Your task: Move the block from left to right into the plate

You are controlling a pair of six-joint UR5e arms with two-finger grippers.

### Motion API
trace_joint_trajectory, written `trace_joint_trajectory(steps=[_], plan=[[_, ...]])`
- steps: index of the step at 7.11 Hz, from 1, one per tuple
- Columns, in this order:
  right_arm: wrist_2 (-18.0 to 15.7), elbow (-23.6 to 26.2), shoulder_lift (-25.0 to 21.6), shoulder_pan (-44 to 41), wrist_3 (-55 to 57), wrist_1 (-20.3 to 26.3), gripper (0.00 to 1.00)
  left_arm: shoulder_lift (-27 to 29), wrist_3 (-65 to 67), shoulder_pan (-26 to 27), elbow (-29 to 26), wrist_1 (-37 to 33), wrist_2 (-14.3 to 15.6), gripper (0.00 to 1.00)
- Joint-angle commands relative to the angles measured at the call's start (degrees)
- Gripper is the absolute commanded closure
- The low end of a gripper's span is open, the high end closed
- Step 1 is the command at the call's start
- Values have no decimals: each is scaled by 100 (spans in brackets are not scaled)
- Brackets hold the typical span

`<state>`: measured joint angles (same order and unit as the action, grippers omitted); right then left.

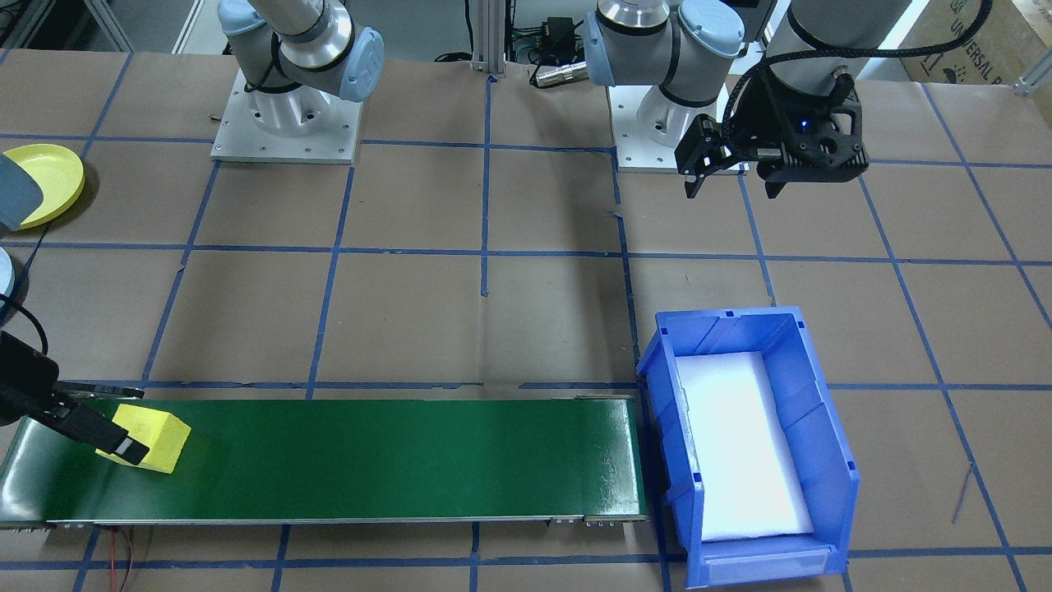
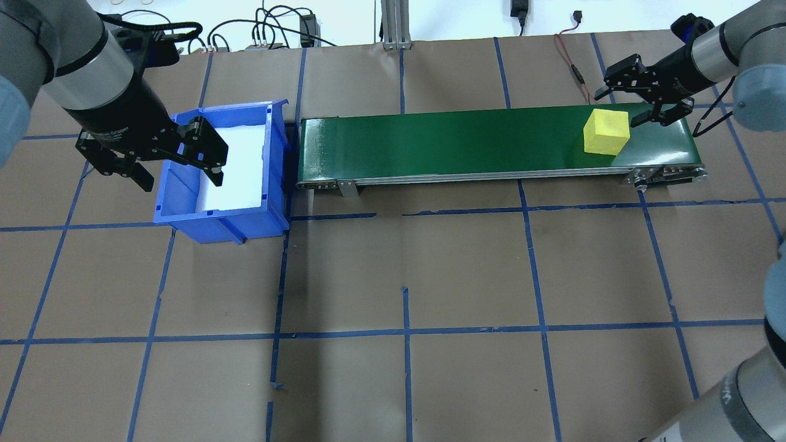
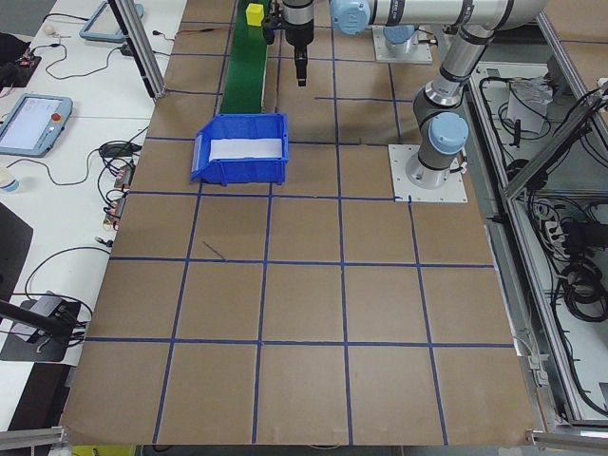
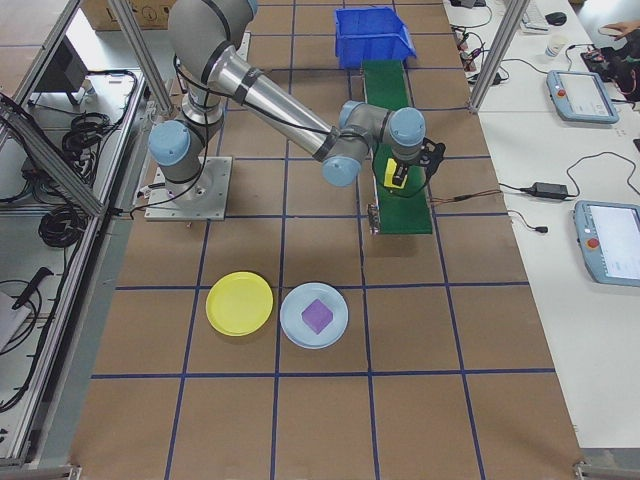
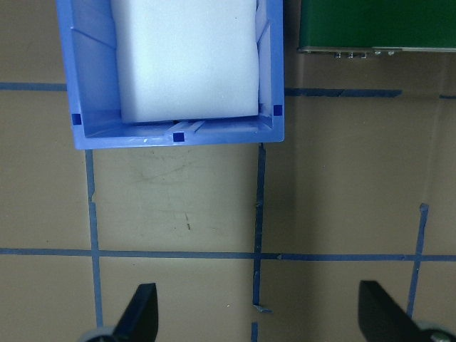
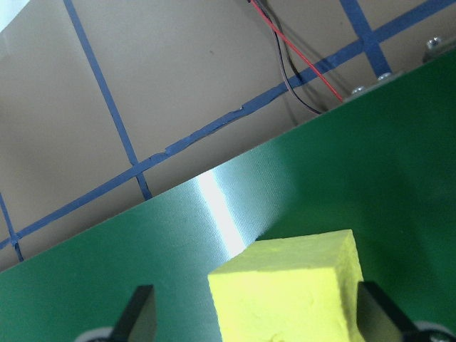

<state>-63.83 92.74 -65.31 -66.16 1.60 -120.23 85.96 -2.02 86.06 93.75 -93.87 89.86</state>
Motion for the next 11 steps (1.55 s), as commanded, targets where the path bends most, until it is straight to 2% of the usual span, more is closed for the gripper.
trace_joint_trajectory(steps=[1,2,3,4,5,6,7,8,9,10,11], plan=[[-278,60,70,-2,-334,-10,0,0,0,7,3,0,-13,0],[-541,69,175,-2,-823,-253,0,9,0,7,3,0,-13,0],[-787,60,289,-2,-854,-491,0,0,0,7,3,0,-13,0],[-815,25,299,7,-863,-519,1,0,0,7,3,0,-13,0],[-1120,60,299,7,-864,-519,7,0,0,7,3,0,-22,0],[-1437,86,247,16,-1003,-467,25,0,0,7,3,0,-22,0],[-1892,95,220,25,-1352,-423,47,0,0,7,3,0,-22,0],[-2132,87,142,68,-1625,-266,68,0,0,7,3,0,-22,0],[-2587,86,-146,95,-2176,-117,80,0,0,7,3,0,-22,0],[-3078,156,-445,208,-3052,-19,83,0,0,7,3,0,-22,0],[-3057,392,-813,670,-3330,51,83,0,0,7,3,0,-22,0]])
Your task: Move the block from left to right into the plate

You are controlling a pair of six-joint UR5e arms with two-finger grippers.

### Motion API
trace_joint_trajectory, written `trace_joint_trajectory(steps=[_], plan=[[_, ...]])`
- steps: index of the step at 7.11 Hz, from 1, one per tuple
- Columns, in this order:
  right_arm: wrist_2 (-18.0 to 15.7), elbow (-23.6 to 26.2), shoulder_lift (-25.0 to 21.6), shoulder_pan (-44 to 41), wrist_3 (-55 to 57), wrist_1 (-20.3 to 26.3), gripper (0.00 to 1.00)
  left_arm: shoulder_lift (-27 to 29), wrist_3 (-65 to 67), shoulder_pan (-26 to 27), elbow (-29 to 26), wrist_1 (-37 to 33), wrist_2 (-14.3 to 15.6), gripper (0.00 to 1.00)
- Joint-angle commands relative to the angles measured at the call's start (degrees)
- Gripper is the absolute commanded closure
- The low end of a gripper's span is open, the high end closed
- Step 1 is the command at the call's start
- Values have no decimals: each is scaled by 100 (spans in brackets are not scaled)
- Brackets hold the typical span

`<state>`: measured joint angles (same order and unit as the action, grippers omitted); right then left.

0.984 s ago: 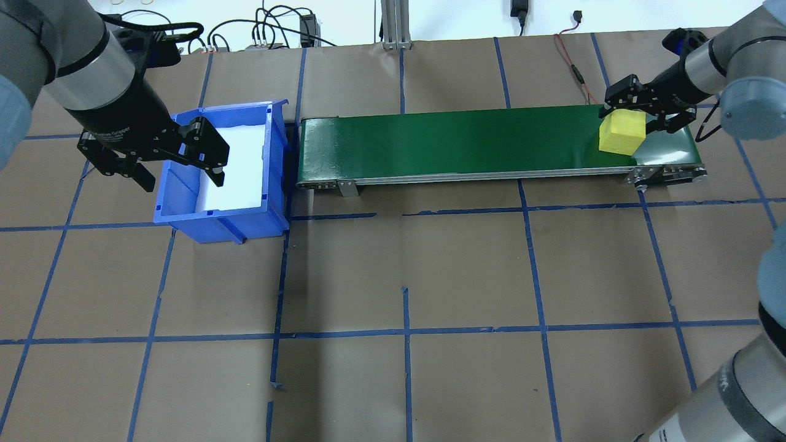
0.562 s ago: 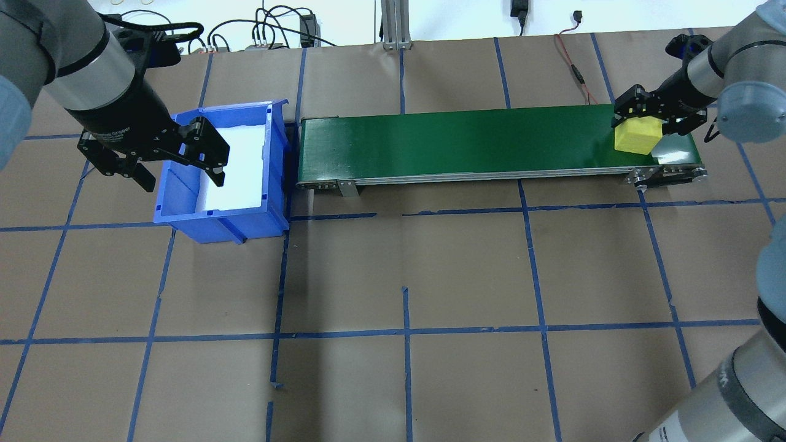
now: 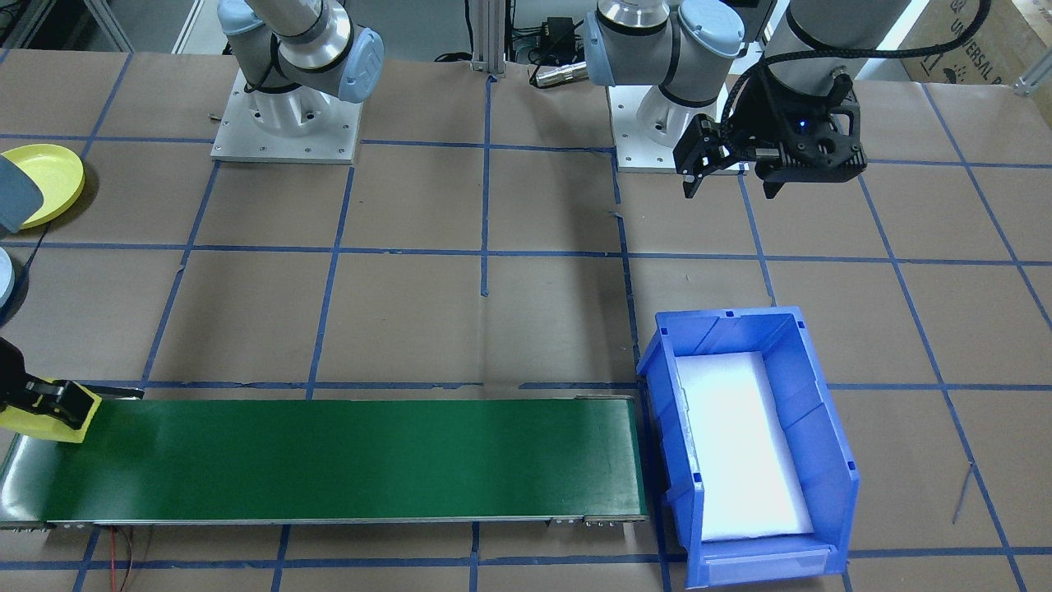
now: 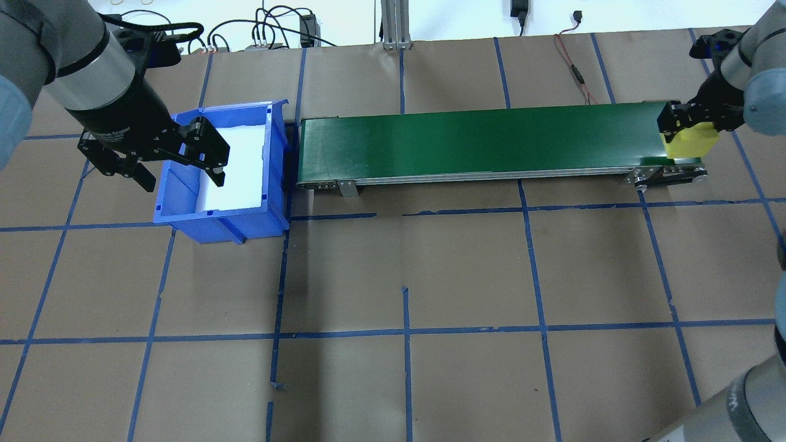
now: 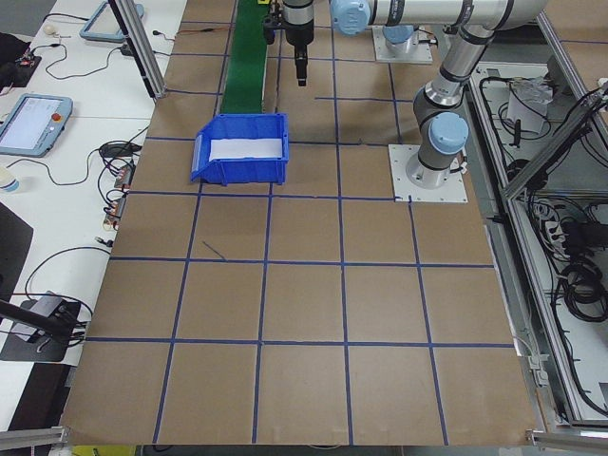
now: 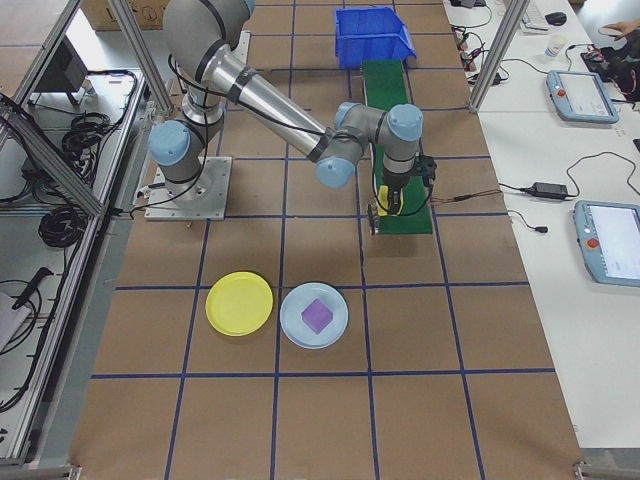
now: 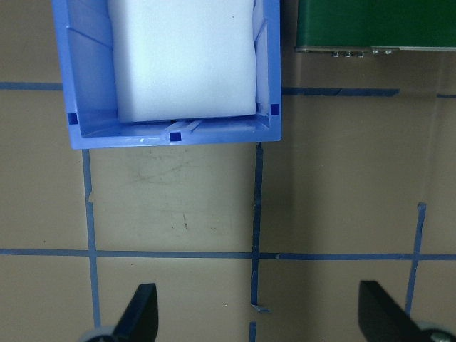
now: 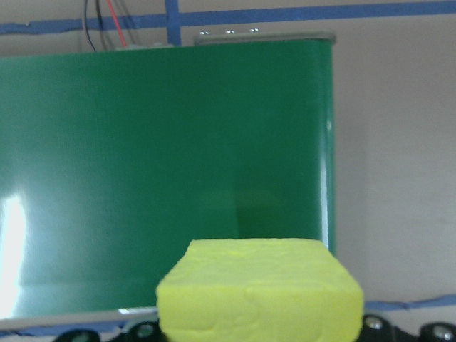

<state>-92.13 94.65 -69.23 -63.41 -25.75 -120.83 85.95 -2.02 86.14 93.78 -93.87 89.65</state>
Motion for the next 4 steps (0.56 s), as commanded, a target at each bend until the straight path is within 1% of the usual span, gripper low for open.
trace_joint_trajectory(steps=[1,2,3,4], plan=[[-218,672,-834,791,-971,138,83,1,0,0,0,0,0,0],[-261,1199,-1317,1378,-1750,130,83,1,0,0,0,0,0,0],[-244,1587,-1756,2097,-2071,130,83,1,0,8,0,0,-9,0],[-235,1774,-1848,2652,-2413,138,83,1,0,8,0,0,-9,0]])
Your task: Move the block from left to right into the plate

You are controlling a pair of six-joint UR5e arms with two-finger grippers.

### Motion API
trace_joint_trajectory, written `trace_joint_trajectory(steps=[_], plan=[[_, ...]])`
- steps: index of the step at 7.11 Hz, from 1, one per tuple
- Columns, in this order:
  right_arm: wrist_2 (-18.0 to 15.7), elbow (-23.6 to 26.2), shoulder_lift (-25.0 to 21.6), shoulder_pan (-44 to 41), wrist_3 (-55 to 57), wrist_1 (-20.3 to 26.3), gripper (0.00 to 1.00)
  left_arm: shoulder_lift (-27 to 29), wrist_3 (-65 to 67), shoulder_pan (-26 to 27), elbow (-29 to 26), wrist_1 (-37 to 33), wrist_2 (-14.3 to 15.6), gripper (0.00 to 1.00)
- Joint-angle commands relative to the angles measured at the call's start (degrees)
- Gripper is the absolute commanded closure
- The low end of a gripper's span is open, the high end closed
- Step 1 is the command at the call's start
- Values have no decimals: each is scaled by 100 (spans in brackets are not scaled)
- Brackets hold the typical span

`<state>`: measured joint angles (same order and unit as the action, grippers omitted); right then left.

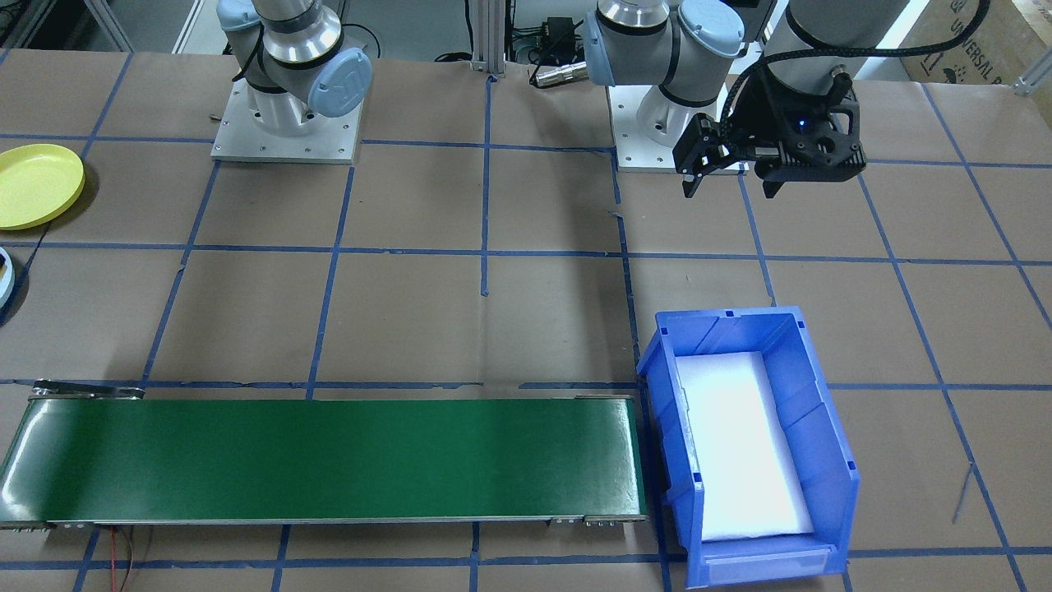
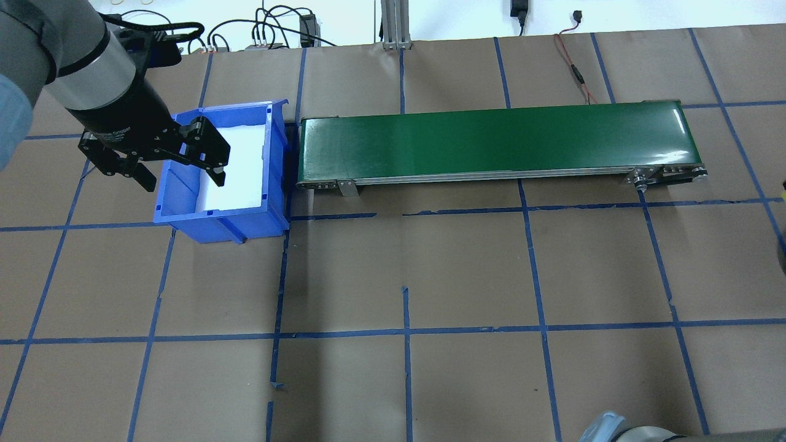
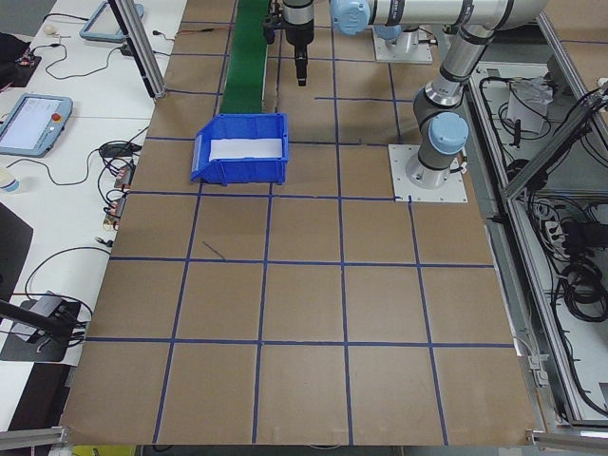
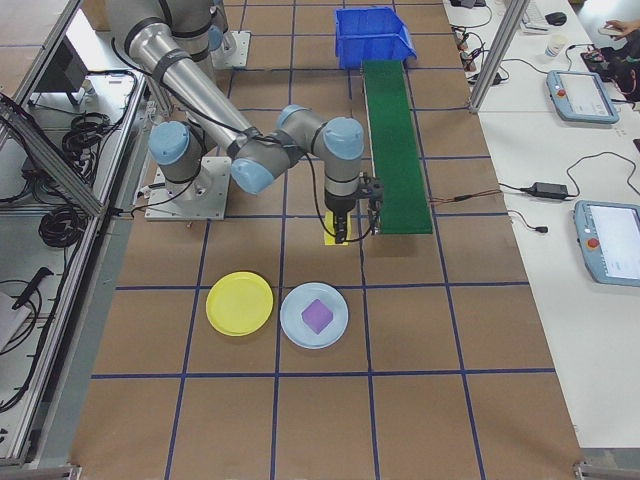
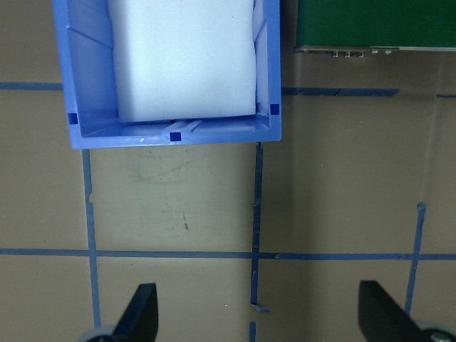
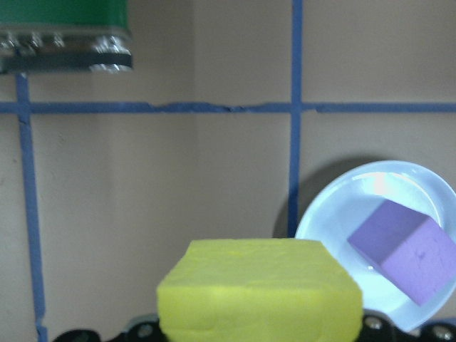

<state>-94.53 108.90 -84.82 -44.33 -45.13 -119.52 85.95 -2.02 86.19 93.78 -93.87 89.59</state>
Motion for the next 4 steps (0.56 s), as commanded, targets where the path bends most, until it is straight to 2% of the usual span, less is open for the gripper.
trace_joint_trajectory(steps=[1,3,4], plan=[[-47,473,-289,1255,-706,8,83,1,0,3,0,-8,6,0],[-48,710,-316,2292,-1434,-1,83,1,9,3,0,-9,6,0],[-13,1033,-316,2732,-1455,-9,83,1,9,3,0,-9,6,0]])
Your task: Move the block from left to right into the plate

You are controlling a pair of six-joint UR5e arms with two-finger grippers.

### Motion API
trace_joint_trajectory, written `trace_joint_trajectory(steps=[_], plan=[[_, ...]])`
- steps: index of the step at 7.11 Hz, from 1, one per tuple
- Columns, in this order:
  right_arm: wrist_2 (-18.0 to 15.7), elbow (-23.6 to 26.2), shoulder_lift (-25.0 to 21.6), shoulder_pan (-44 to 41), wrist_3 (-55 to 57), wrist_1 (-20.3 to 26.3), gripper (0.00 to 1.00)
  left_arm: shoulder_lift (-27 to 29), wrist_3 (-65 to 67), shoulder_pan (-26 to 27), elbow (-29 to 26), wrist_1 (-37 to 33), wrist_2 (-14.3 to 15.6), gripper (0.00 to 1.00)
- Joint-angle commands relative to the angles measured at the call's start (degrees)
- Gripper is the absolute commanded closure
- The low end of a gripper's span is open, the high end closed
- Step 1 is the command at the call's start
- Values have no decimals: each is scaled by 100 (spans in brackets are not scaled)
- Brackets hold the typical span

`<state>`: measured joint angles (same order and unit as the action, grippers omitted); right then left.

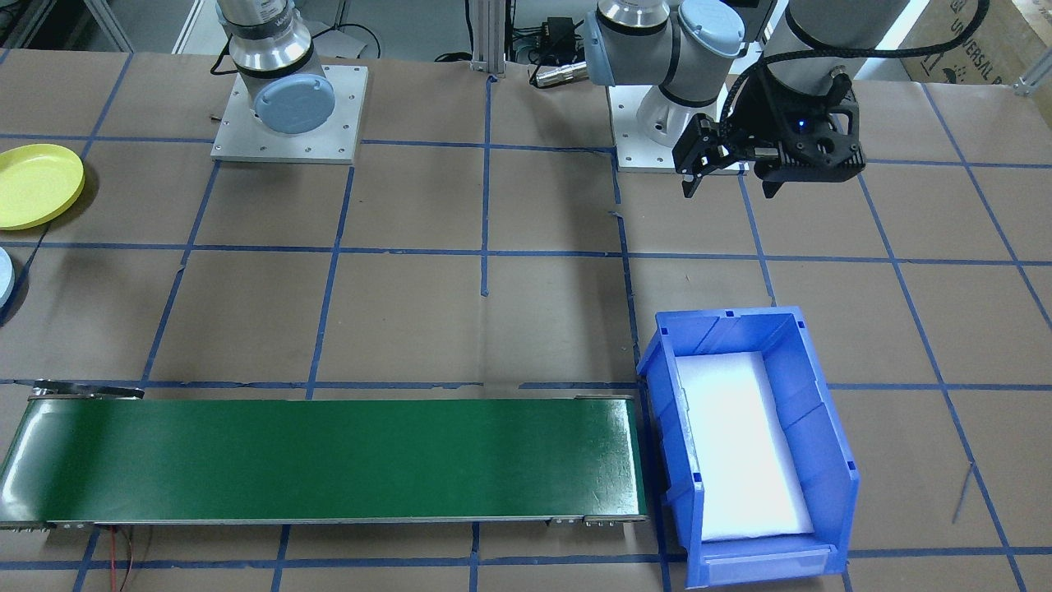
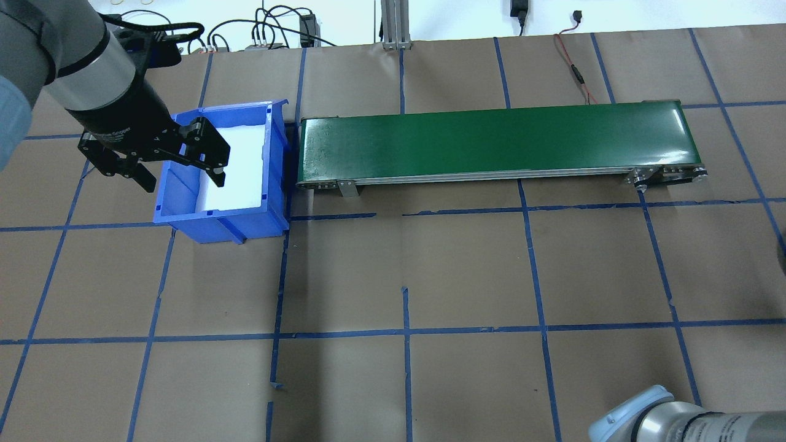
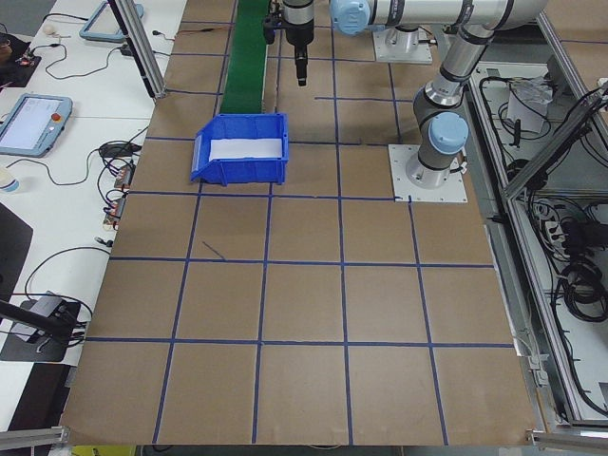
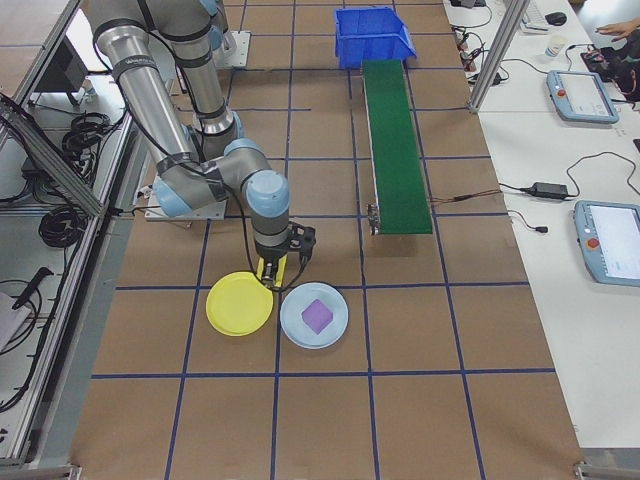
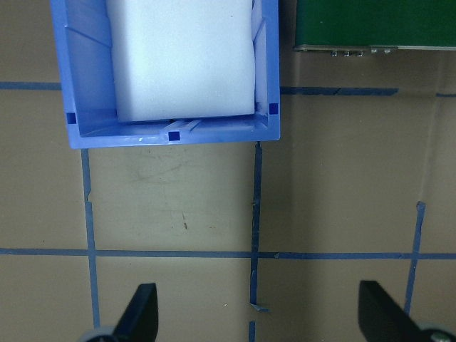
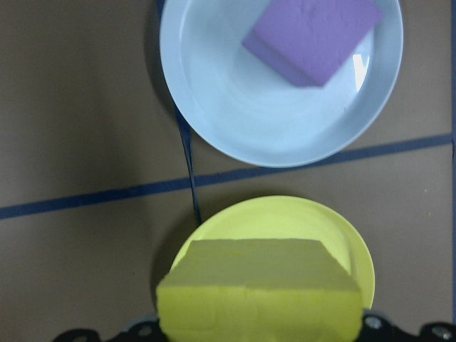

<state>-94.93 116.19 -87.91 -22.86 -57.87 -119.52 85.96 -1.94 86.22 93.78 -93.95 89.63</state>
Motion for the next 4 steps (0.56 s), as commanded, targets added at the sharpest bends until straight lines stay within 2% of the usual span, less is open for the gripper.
trace_joint_trajectory(steps=[1,2,3,4], plan=[[70,673,-7,955,-207,-149,83,0,1,0,9,0,2,0],[62,746,72,1019,-338,-351,74,0,1,0,9,0,2,0],[114,721,255,1020,-339,-605,54,0,1,0,9,0,2,0],[419,712,440,1011,-339,-703,32,0,1,0,0,0,2,0]])
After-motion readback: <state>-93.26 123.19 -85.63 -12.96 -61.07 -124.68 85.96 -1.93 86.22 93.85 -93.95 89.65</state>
